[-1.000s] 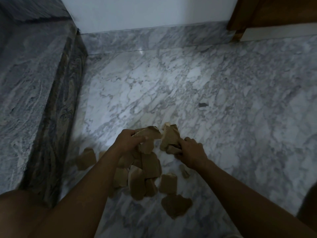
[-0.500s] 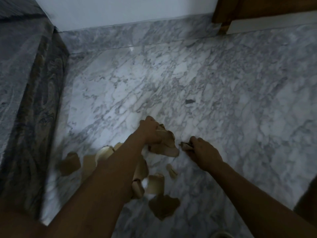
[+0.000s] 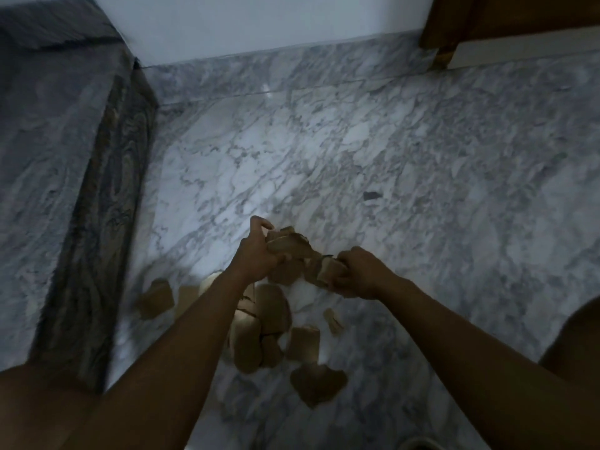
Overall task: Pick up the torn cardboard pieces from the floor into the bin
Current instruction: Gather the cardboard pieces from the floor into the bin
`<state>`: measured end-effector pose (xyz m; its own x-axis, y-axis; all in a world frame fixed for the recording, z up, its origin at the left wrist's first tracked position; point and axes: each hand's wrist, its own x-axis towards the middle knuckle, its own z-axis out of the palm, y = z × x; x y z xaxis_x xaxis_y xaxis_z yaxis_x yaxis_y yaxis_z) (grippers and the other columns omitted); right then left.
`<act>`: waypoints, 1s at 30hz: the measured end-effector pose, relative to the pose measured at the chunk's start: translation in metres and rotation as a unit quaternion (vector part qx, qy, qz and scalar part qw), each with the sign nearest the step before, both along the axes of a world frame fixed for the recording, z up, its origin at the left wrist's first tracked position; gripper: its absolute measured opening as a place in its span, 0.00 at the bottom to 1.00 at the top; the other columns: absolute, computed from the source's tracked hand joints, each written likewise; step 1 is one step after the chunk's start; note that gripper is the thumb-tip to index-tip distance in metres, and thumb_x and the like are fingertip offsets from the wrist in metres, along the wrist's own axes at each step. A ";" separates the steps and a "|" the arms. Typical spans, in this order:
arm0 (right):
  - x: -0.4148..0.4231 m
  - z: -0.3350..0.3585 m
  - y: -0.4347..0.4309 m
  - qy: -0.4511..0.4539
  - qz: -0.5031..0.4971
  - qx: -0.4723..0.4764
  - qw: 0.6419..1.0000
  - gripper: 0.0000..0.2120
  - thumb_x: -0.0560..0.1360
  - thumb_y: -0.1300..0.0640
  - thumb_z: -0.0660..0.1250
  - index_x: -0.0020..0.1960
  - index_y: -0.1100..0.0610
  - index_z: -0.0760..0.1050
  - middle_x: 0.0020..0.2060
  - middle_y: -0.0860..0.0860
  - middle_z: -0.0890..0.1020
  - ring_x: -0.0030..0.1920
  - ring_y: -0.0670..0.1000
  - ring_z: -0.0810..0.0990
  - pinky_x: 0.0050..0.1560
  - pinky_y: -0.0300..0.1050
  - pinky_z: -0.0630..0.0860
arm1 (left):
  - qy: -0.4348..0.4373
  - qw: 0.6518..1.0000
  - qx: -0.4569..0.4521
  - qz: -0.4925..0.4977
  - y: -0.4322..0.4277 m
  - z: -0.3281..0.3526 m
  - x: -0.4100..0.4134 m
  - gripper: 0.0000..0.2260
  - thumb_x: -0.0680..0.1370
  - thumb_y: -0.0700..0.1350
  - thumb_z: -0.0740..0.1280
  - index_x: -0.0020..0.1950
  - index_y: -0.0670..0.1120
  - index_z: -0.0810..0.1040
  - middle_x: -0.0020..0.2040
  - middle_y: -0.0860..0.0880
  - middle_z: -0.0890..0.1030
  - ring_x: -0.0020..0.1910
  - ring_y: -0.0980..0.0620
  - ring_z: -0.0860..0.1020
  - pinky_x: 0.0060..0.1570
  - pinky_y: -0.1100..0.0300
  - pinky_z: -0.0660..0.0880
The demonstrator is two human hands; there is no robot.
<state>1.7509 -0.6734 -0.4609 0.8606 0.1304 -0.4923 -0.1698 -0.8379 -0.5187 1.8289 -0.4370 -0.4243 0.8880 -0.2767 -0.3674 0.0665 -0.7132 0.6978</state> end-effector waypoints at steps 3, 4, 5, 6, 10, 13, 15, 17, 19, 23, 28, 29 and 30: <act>0.006 -0.014 0.033 0.001 0.046 -0.059 0.997 0.29 0.71 0.38 0.63 0.68 0.51 0.69 0.64 0.56 0.69 0.62 0.60 0.68 0.58 0.57 0.73 | 0.003 0.999 0.047 0.018 0.030 0.014 -0.002 0.26 0.71 0.45 0.78 0.63 0.51 0.68 0.42 0.55 0.75 0.41 0.54 0.76 0.36 0.61 0.71; 0.004 -0.018 0.045 -0.005 0.028 -0.072 0.997 0.28 0.73 0.39 0.64 0.69 0.52 0.68 0.65 0.55 0.67 0.63 0.61 0.67 0.57 0.59 0.73 | 0.022 0.997 0.074 0.013 0.041 0.016 -0.002 0.19 0.71 0.45 0.77 0.57 0.51 0.74 0.43 0.55 0.76 0.44 0.53 0.76 0.38 0.61 0.70; 0.002 -0.021 0.056 -0.022 0.010 -0.092 0.995 0.25 0.76 0.43 0.64 0.69 0.54 0.67 0.65 0.56 0.66 0.62 0.62 0.66 0.56 0.59 0.73 | 0.046 0.994 0.100 0.005 0.052 0.017 -0.004 0.11 0.71 0.44 0.76 0.49 0.50 0.77 0.42 0.54 0.77 0.44 0.51 0.77 0.37 0.61 0.69; -0.001 -0.024 0.066 -0.043 -0.004 -0.118 0.992 0.24 0.78 0.45 0.63 0.69 0.56 0.67 0.65 0.57 0.65 0.62 0.62 0.67 0.54 0.58 0.73 | 0.073 0.990 0.120 -0.007 0.062 0.018 -0.007 0.07 0.71 0.43 0.75 0.42 0.49 0.78 0.39 0.52 0.78 0.43 0.49 0.78 0.35 0.60 0.70; -0.002 -0.025 0.074 -0.051 -0.046 -0.113 0.991 0.28 0.79 0.44 0.62 0.73 0.57 0.61 0.65 0.59 0.68 0.61 0.63 0.71 0.57 0.58 0.71 | 0.139 0.981 0.135 -0.021 0.089 0.018 -0.023 0.04 0.72 0.42 0.74 0.44 0.46 0.83 0.40 0.49 0.83 0.42 0.49 0.81 0.41 0.55 0.78; 0.005 -0.021 0.066 0.006 -0.108 -0.028 0.994 0.34 0.75 0.46 0.69 0.73 0.56 0.57 0.62 0.59 0.70 0.60 0.63 0.74 0.59 0.59 0.72 | 0.152 0.980 0.128 -0.032 0.089 0.018 -0.033 0.03 0.72 0.42 0.74 0.44 0.48 0.82 0.39 0.52 0.81 0.40 0.52 0.79 0.34 0.62 0.72; 0.005 -0.020 0.063 0.014 -0.078 -0.031 0.996 0.30 0.74 0.46 0.70 0.69 0.57 0.64 0.61 0.60 0.72 0.59 0.63 0.75 0.58 0.56 0.73 | 0.145 0.976 0.147 -0.067 0.085 0.016 -0.037 0.03 0.73 0.42 0.73 0.43 0.48 0.79 0.39 0.50 0.78 0.40 0.50 0.77 0.33 0.63 0.69; 0.004 -0.020 0.059 0.009 -0.045 -0.044 0.998 0.26 0.75 0.45 0.69 0.66 0.59 0.69 0.62 0.61 0.72 0.59 0.61 0.75 0.56 0.50 0.72 | 0.132 0.971 0.170 -0.102 0.078 0.018 -0.039 0.05 0.74 0.44 0.73 0.42 0.49 0.77 0.38 0.50 0.76 0.40 0.50 0.75 0.32 0.63 0.68; 0.002 -0.010 0.049 0.010 -0.029 -0.040 0.999 0.27 0.74 0.43 0.70 0.66 0.58 0.71 0.62 0.60 0.72 0.59 0.59 0.75 0.51 0.45 0.70 | 0.117 0.967 0.192 -0.122 0.072 0.021 -0.039 0.08 0.74 0.46 0.72 0.39 0.48 0.74 0.37 0.50 0.75 0.37 0.52 0.74 0.32 0.61 0.68; -0.010 0.016 0.027 0.046 0.084 -0.056 0.994 0.26 0.71 0.45 0.73 0.65 0.55 0.75 0.62 0.57 0.76 0.59 0.57 0.77 0.55 0.47 0.75 | 0.076 0.953 0.214 -0.198 0.050 0.020 -0.026 0.09 0.73 0.50 0.72 0.37 0.49 0.76 0.39 0.49 0.78 0.37 0.51 0.76 0.35 0.58 0.71; -0.049 -0.001 0.038 0.049 0.169 -0.099 0.979 0.24 0.72 0.41 0.71 0.62 0.54 0.73 0.61 0.56 0.72 0.56 0.56 0.75 0.58 0.52 0.75 | -0.044 0.906 0.271 -0.323 -0.003 0.002 -0.007 0.14 0.71 0.50 0.73 0.52 0.44 0.79 0.53 0.46 0.79 0.48 0.46 0.79 0.41 0.56 0.72; -0.056 -0.009 0.042 0.026 0.176 -0.105 0.978 0.24 0.74 0.41 0.69 0.64 0.53 0.71 0.62 0.56 0.70 0.56 0.57 0.74 0.56 0.52 0.76 | -0.074 0.893 0.289 -0.337 -0.010 -0.005 -0.005 0.15 0.71 0.51 0.72 0.54 0.45 0.78 0.56 0.46 0.77 0.48 0.46 0.79 0.40 0.56 0.71; -0.064 -0.014 0.045 0.000 0.177 -0.114 0.978 0.23 0.75 0.43 0.68 0.65 0.53 0.70 0.63 0.56 0.69 0.57 0.58 0.72 0.55 0.53 0.76 | -0.102 0.878 0.308 -0.351 -0.017 -0.013 -0.004 0.17 0.71 0.50 0.72 0.56 0.45 0.77 0.59 0.47 0.75 0.48 0.46 0.79 0.39 0.55 0.71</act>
<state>1.6871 -0.6287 -0.4753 0.7814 0.3081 -0.5427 0.1526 -0.9376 -0.3125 1.8247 -0.4535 -0.4375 0.6419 -0.5877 -0.4925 -0.6228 -0.7743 0.1121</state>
